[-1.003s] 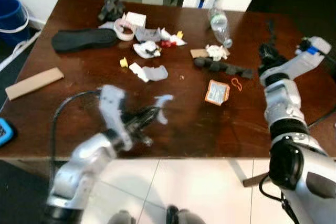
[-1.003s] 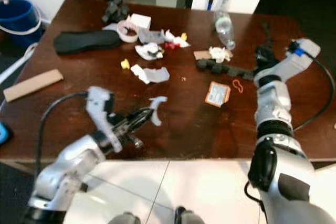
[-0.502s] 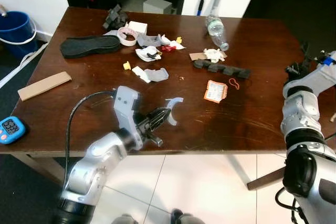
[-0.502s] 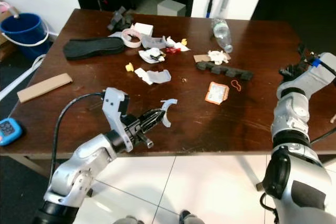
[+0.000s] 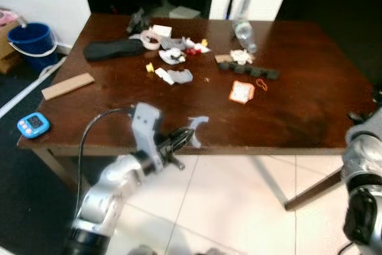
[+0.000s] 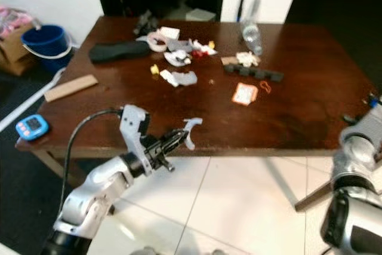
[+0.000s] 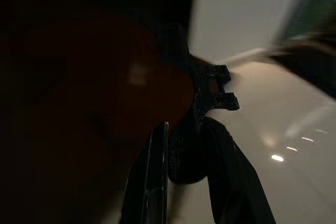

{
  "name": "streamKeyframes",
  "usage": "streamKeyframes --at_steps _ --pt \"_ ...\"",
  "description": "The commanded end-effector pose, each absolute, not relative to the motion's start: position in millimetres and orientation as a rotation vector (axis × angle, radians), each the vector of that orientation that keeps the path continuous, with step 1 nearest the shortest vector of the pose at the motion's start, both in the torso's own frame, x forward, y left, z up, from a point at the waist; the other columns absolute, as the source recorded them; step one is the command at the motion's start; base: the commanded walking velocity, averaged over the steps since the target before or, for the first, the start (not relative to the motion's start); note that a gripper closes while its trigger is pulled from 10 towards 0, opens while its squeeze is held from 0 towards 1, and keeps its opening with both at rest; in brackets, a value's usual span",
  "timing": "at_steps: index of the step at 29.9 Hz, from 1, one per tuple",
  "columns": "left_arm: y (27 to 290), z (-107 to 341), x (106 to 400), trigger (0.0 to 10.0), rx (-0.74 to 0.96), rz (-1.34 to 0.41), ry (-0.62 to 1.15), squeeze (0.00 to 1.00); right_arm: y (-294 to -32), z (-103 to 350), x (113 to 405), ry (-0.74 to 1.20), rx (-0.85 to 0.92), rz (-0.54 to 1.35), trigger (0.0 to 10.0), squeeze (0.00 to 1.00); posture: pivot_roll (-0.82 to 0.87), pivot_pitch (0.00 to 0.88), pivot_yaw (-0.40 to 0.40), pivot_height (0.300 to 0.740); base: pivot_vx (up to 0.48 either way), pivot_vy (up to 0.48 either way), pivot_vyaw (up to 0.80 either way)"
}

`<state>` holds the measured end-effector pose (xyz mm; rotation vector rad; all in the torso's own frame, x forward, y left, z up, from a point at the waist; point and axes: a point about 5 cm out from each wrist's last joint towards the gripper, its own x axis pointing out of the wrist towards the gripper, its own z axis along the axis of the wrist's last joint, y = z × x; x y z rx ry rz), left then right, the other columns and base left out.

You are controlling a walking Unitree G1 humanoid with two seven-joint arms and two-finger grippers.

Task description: Picking trash to rubbish bin

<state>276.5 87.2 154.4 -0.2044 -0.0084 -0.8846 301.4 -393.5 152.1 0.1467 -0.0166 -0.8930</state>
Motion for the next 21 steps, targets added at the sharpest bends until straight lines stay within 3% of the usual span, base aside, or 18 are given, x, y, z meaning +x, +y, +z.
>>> streamKeyframes --at_steps 1,10,11,14,17,18,21 --pt "88.9 138.7 273.9 10.0 -0.198 -0.873 0.042 0.0 -396.6 129.5 288.3 0.086 0.129 -0.938 10.0 0.0 0.13 0.1 -0.063 0.74 -0.311 0.0 0.0" --pt "103.2 109.1 272.8 10.0 -0.179 -0.819 0.143 0.0 -396.8 75.0 250.0 0.309 0.097 -1.025 10.0 0.0 0.12 0.109 -0.057 0.74 -0.312 0.0 0.0" --pt "123.3 77.8 270.9 10.0 -0.154 -0.729 0.253 0.0 -380.4 30.8 223.9 0.504 0.086 -1.014 10.0 0.0 0.12 0.112 -0.058 0.74 -0.274 0.0 0.0" --pt "142.8 53.1 268.0 10.0 -0.146 -0.632 0.343 0.0 -357.9 -4.6 203.4 0.664 0.091 -0.955 10.0 0.0 0.12 0.115 -0.057 0.74 -0.091 0.0 0.0" --pt "155.8 38.2 266.2 10.0 -0.142 -0.554 0.401 0.0 -347.6 -16.6 196.6 0.719 0.084 -0.918 10.0 0.0 0.12 0.115 -0.056 0.74 0.0 0.0 0.0" --pt "174.2 19.3 261.6 10.0 -0.125 -0.439 0.475 0.0 -333.8 -30.9 188.2 0.789 0.075 -0.864 10.0 0.0 0.12 0.117 -0.056 0.74 0.0 0.0 0.0" --pt "192.6 2.4 254.7 10.0 -0.087 -0.327 0.541 0.0 -320.8 -43.5 179.5 0.853 0.061 -0.81 10.0 0.0 0.12 0.117 -0.055 0.74 0.0 0.0 0.0"
